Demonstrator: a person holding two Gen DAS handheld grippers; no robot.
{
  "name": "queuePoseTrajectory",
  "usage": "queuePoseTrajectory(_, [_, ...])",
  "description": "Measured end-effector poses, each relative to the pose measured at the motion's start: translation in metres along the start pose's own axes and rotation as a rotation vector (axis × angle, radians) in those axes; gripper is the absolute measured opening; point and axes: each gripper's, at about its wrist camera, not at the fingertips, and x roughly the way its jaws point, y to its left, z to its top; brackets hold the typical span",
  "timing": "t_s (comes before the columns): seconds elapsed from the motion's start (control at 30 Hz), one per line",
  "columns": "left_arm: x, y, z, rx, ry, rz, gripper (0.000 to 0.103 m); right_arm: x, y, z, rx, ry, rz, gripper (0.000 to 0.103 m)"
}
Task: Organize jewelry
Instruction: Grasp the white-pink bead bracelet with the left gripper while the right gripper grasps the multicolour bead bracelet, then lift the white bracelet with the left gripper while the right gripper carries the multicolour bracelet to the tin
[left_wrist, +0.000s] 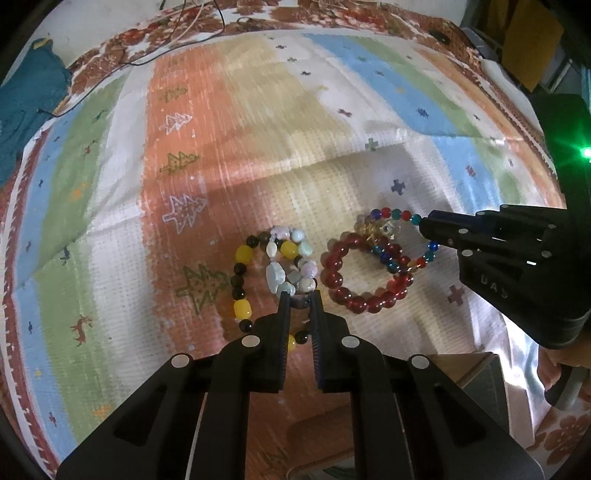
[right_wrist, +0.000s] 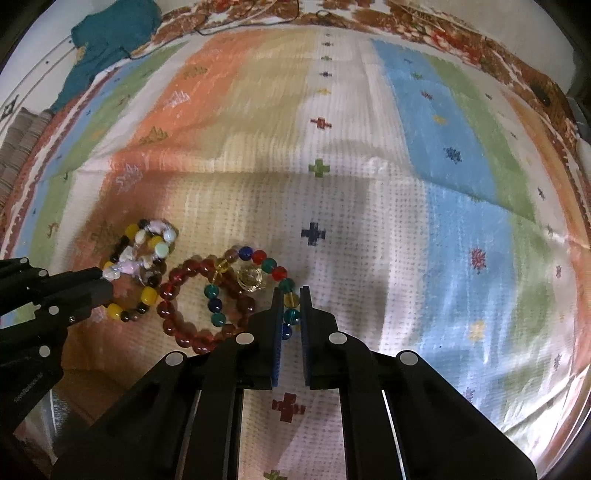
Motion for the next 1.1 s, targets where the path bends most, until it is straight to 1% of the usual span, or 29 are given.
queuePoseTrajectory(0.47, [-0.028,-0.001,0.006,-0.037,-0.059,-0.013,0.01,-0.041,0.01,0.006,-0.018,-0.096,0.039,0.009])
queuePoseTrajectory(0.7, [-0.033,0.0,0.006,-0.047,-0.069,-0.01,0.01,-0.053,0.018,0.007,-0.036,-0.126,0.044,0.009])
queuePoseTrajectory(1.1, [-0.064,-0.004,0.0,-0.069,-0.133,0.004,0.01,-0.075,0.019,-0.004,-0.03,-0.176,0.038,0.009])
